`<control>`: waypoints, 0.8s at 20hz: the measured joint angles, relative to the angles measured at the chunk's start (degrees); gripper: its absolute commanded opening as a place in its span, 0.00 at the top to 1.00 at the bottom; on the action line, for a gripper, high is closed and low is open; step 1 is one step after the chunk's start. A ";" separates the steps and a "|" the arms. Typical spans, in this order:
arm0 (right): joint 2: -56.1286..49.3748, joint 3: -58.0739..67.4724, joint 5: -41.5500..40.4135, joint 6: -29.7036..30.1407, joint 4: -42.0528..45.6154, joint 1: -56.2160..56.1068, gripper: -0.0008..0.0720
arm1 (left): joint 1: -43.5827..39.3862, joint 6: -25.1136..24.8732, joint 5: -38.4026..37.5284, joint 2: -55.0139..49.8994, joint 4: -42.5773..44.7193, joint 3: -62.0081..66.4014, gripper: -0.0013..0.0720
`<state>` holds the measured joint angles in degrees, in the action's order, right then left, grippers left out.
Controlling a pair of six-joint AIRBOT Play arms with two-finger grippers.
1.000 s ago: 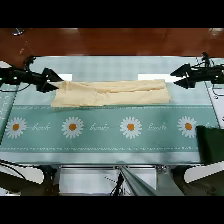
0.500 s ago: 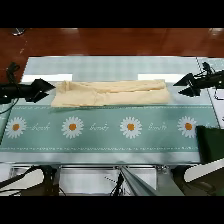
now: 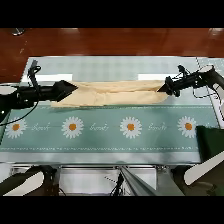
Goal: Fold the shirts.
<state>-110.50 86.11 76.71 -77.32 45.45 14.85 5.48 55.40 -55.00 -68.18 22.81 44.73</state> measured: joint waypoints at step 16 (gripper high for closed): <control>55.82 -23.98 4.57 -2.14 13.22 -1.46 0.97 | -27.87 7.02 6.78 -15.76 -0.72 19.45 0.94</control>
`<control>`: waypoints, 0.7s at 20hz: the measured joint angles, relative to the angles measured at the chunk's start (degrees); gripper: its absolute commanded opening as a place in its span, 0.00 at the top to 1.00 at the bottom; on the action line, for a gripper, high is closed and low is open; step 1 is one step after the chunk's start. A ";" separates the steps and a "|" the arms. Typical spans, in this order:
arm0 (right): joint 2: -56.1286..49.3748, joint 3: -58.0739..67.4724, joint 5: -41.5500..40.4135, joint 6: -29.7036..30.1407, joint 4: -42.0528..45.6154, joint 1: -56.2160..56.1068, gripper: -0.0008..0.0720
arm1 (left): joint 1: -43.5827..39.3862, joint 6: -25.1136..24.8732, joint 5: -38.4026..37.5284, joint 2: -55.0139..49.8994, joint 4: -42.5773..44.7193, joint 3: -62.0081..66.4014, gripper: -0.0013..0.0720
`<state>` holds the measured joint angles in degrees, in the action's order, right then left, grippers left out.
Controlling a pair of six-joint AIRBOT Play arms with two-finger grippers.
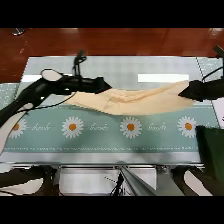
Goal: Fold the shirts.
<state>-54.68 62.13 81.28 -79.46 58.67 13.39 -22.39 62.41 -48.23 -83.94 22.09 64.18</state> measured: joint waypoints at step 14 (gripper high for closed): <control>14.27 -4.79 1.29 -2.95 -2.73 0.00 0.96 | -25.05 10.05 -3.43 -23.52 0.57 22.45 0.94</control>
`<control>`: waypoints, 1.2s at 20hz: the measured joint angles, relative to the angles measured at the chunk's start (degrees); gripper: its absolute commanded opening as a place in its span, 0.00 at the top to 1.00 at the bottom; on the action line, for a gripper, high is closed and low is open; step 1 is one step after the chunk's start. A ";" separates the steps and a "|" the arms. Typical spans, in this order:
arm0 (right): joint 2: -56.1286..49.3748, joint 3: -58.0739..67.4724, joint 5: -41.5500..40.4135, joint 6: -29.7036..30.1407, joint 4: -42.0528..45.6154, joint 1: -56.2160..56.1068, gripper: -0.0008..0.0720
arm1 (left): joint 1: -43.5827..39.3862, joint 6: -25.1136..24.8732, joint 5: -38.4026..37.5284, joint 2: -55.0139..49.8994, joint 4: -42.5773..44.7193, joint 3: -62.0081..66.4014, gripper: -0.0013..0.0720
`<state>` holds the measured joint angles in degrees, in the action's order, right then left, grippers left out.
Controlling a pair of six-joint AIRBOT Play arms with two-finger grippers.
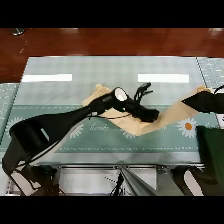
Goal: Fold the shirts.
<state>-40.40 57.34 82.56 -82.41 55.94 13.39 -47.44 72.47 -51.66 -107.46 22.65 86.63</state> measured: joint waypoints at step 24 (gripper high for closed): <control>-60.61 37.99 -19.26 -3.61 -6.97 -44.57 0.96 | 55.01 6.78 -12.24 69.77 23.30 -50.86 0.94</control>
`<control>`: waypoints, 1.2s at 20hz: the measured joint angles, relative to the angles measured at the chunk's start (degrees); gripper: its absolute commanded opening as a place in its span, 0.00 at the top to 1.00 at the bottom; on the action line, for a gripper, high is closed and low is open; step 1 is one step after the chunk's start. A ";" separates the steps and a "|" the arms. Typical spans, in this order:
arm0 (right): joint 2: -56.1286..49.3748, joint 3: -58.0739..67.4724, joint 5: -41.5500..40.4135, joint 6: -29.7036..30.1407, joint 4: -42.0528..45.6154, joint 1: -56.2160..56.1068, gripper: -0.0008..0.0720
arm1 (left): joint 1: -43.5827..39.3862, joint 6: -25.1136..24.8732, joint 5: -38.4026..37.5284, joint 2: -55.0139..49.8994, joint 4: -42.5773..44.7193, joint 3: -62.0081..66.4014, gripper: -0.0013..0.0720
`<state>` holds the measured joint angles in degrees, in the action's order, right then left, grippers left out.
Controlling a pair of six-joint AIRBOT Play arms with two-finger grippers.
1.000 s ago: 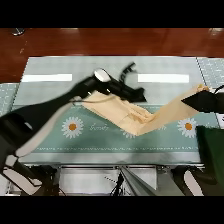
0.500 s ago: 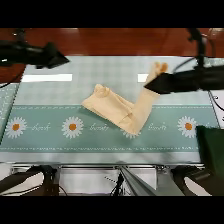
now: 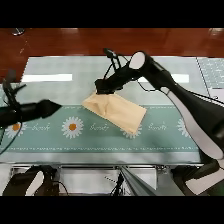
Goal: Fold the shirts.
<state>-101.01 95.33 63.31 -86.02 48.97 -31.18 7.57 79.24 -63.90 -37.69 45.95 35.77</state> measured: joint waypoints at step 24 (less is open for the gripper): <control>53.22 -55.45 -7.58 -12.11 15.65 30.29 0.14 | -6.14 0.57 13.22 2.95 -5.05 -14.38 0.94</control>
<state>-47.79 39.88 55.72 -98.13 64.62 -0.89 1.43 79.81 -50.68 -34.74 40.91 21.39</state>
